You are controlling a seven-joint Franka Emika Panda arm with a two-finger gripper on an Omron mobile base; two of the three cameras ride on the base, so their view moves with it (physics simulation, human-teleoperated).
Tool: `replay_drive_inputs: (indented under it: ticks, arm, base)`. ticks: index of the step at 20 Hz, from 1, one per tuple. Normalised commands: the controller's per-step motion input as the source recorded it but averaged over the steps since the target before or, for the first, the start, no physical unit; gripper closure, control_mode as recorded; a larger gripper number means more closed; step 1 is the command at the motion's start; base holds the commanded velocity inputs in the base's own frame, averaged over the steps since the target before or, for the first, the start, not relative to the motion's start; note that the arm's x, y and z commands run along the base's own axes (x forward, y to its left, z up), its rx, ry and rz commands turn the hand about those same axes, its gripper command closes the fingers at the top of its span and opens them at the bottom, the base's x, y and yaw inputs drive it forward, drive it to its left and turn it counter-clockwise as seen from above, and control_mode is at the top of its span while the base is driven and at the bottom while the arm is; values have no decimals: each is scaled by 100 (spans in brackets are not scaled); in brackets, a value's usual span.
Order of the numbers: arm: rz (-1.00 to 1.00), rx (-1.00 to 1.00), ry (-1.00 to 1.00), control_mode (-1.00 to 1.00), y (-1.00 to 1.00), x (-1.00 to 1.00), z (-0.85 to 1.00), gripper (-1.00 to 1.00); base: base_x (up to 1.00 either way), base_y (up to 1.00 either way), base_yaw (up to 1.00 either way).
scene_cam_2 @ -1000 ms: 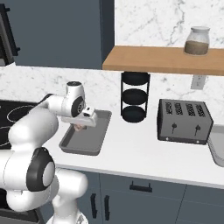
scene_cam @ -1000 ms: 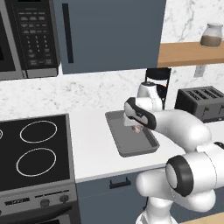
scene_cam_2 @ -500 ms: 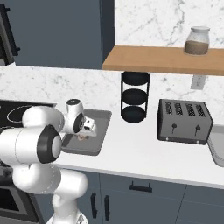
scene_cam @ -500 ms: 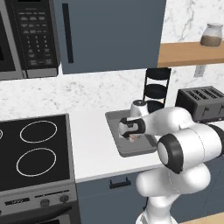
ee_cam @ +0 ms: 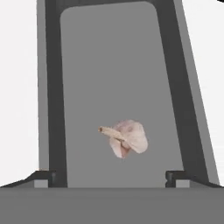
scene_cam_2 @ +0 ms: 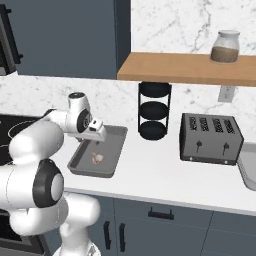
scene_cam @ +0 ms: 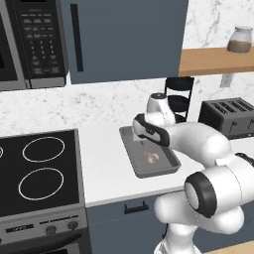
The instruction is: Place one garlic and one steak in each tupperware on the nearby counter, to pack two identical lunches.
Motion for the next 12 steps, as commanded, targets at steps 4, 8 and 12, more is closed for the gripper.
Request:
replay_drive_inputs:
  ticks: [4, 8, 12]
  arm:
    - [0, 0, -9, -100, -5, -100, 4, -100]
    - [0, 0, -4, 100, -12, -25, 0, -100]
    - [0, 0, 0, 100, 0, 0, 0, -100]
  base:
    - [0, 0, 0]
    - [-75, -67, 0]
    - [-98, -100, -1]
